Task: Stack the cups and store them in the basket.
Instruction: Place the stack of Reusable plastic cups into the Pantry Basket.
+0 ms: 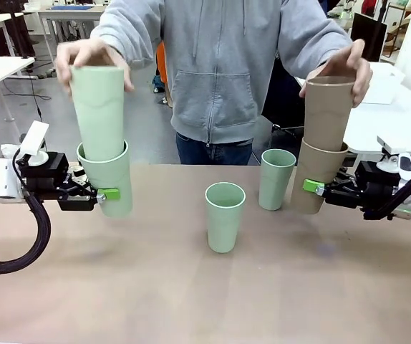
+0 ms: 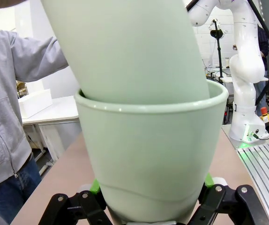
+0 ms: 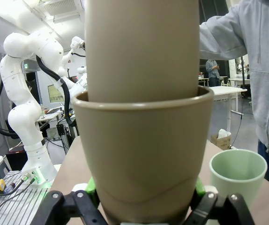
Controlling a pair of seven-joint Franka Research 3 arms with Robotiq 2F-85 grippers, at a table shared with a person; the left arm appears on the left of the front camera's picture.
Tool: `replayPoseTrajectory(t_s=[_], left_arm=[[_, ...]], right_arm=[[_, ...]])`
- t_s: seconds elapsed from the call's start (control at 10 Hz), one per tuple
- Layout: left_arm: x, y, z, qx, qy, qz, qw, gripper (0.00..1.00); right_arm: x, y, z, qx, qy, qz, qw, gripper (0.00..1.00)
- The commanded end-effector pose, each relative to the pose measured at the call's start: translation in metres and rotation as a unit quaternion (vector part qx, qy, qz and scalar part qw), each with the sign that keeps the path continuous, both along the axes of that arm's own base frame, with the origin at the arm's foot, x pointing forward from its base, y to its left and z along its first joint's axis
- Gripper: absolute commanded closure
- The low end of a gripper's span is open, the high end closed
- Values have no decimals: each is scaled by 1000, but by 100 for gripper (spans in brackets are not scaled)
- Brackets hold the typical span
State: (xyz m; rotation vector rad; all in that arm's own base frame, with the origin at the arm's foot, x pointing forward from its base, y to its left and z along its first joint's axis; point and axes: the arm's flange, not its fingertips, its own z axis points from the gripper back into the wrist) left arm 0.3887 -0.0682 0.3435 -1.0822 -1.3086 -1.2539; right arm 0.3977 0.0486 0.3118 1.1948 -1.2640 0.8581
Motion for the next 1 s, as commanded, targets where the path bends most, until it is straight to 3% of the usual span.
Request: replayPoseTrajectory(t_s=[0.0,0.9], left_arm=[[0,-1,2,-1,-3,0,1000,15],[0,-1,2,-1,-3,0,1000,15]], right_arm=[[0,1,2,1,-5,0,1000,16],[0,1,2,1,-5,0,1000,16]])
